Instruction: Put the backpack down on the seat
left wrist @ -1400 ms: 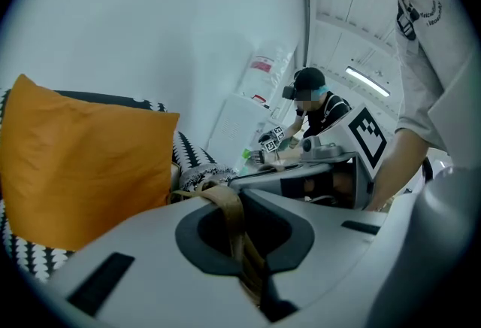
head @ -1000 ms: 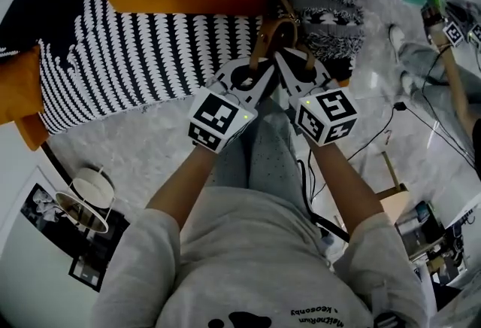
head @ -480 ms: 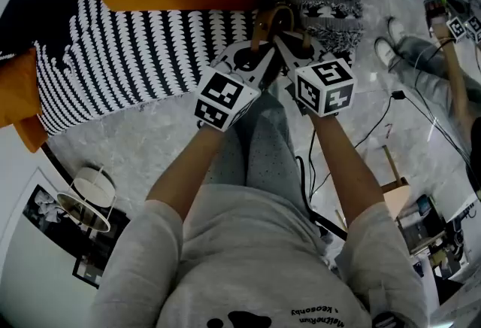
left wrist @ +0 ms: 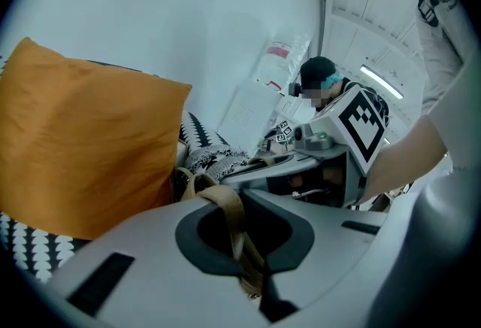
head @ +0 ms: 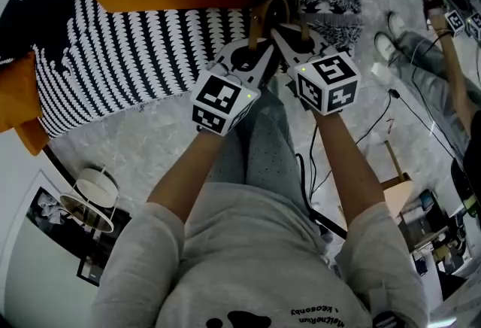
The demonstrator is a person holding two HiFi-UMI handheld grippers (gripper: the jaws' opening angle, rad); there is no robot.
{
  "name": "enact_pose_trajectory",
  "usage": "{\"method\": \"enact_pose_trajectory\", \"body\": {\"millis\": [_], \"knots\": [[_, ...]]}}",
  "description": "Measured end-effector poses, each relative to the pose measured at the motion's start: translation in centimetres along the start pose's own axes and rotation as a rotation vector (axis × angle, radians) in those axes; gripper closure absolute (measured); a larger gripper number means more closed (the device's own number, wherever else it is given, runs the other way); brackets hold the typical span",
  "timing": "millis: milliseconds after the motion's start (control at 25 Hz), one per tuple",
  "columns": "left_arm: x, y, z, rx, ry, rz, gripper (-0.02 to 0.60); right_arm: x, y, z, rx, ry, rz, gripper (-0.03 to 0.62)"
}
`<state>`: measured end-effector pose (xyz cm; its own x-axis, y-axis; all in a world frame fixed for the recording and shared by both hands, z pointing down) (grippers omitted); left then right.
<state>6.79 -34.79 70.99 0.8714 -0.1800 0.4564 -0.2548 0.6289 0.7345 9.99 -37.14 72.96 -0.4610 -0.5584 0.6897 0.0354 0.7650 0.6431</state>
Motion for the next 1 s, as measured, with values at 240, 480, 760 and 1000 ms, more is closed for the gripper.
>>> {"method": "enact_pose_trajectory", "body": {"millis": [240,480,760,1000], "knots": [[0.7,1.5,0.9,-0.03,-0.01,0.045,0.563,0.7,2.3,-1.4,-0.015,0.058,0.116,0.56],[1.3,2.2,1.0,-0.063,-0.008,0.073,0.563,0.0,4.0,-3.0,-0.006,0.135,0.215,0.56],[1.2,2.0,0.8,-0.096,0.011,0.089,0.561,-1.5,4.8,-3.6,0.041,0.244,0.259,0.546],[2.0,3.1,0.7,-0.139,0.03,0.131,0.405,-2.4,5.5,-4.5,0.065,0.314,0.266,0.401]]}}
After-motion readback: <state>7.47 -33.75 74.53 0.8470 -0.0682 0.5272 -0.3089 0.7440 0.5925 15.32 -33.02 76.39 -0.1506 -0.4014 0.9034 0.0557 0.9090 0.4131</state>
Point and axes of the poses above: the fingertips, and each gripper's own axes: x forward along the fingers, z to its left, y out of its underside, the point moved 2 cm from there along -x, backward along the fingers, and after that the axes turned 8 degrees about y, right-handed, at the moved point
